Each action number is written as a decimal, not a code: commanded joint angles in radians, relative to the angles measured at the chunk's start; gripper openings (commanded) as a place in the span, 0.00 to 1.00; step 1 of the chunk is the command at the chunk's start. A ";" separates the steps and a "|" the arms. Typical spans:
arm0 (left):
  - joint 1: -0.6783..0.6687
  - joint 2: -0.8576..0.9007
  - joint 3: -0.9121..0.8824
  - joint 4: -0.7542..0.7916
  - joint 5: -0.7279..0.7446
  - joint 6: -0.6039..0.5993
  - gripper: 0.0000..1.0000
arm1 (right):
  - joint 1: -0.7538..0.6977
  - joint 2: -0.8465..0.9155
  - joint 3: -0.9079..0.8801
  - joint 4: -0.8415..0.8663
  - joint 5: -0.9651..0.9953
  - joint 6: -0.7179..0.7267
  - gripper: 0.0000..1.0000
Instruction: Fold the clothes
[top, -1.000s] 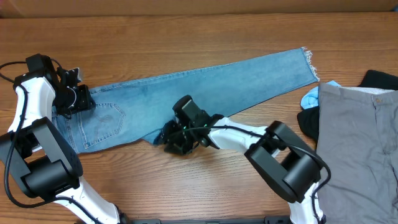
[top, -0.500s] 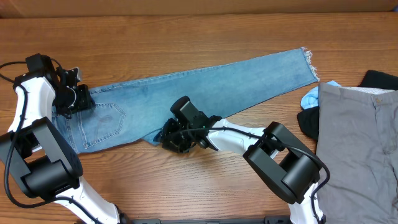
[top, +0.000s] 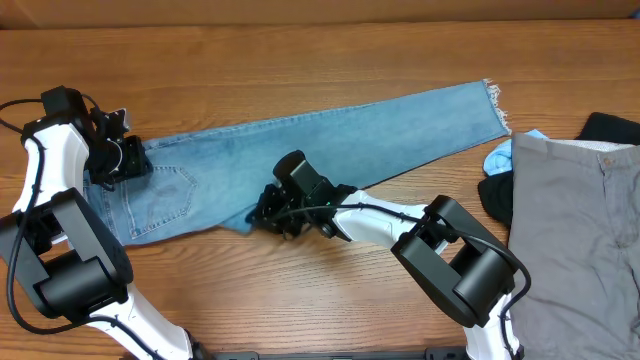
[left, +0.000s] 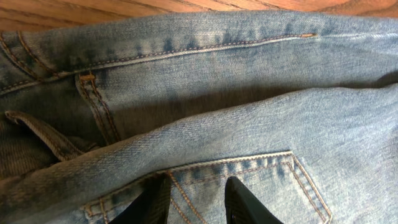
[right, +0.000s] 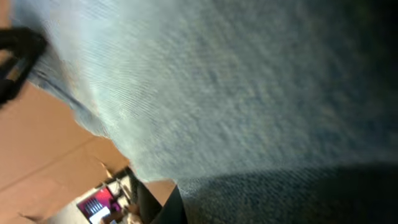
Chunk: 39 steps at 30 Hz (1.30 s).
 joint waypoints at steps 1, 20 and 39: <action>0.005 0.014 0.010 0.003 -0.006 -0.010 0.32 | -0.021 -0.068 0.002 -0.132 -0.066 -0.107 0.04; 0.005 -0.002 0.082 -0.071 0.025 -0.010 0.38 | -0.047 -0.155 -0.006 -0.515 -0.049 -0.267 0.45; 0.001 -0.010 0.173 -0.354 0.048 0.016 0.13 | 0.030 -0.132 -0.006 -0.356 0.034 -0.157 0.21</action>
